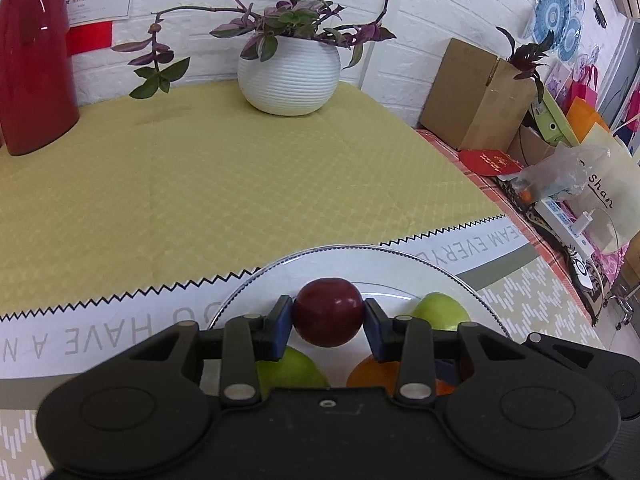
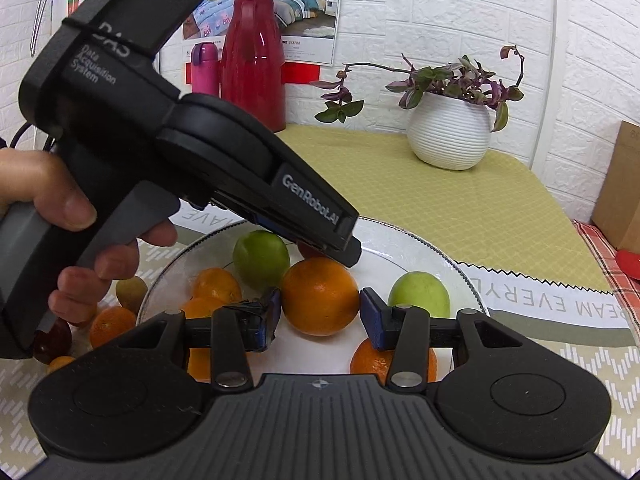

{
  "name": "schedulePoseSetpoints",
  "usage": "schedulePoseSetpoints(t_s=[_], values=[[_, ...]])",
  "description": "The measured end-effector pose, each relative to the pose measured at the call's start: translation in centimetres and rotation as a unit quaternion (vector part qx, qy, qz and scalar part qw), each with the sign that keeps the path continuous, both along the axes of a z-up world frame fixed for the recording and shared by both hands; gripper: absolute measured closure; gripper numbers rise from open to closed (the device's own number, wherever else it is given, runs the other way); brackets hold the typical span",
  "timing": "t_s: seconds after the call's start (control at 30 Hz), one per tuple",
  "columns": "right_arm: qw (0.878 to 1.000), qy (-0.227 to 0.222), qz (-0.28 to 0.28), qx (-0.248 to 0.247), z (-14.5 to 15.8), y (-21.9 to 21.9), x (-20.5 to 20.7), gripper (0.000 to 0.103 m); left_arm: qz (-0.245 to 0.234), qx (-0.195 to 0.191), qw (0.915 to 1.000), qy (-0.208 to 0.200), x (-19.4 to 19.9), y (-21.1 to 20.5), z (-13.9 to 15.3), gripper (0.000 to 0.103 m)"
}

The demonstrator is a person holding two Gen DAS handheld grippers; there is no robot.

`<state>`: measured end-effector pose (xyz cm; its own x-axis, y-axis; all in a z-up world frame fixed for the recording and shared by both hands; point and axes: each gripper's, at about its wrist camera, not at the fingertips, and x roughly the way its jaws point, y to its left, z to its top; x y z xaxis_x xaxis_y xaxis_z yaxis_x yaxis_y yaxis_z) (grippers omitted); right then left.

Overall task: Organize fruits
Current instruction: 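Carry the red apple and large orange onto the plate and open both tools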

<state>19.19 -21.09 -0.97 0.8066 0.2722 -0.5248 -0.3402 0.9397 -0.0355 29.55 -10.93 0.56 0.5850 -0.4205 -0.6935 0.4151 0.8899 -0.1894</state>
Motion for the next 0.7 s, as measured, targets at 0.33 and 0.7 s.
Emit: schedulePoseSetpoints(t_s=[0.33,0.7], values=[[1.0,-0.006,-0.005,-0.001,-0.3,0.2,0.0,0.027,0.001,-0.005,1.0,-0.006,-0.4,0.2,0.2,0.0],[0.999,-0.051,-0.013,0.011,1.5,-0.5,-3.7,0.0,0.014,-0.008,0.9971,-0.074,-5.3,1.3,3.9,0.0]])
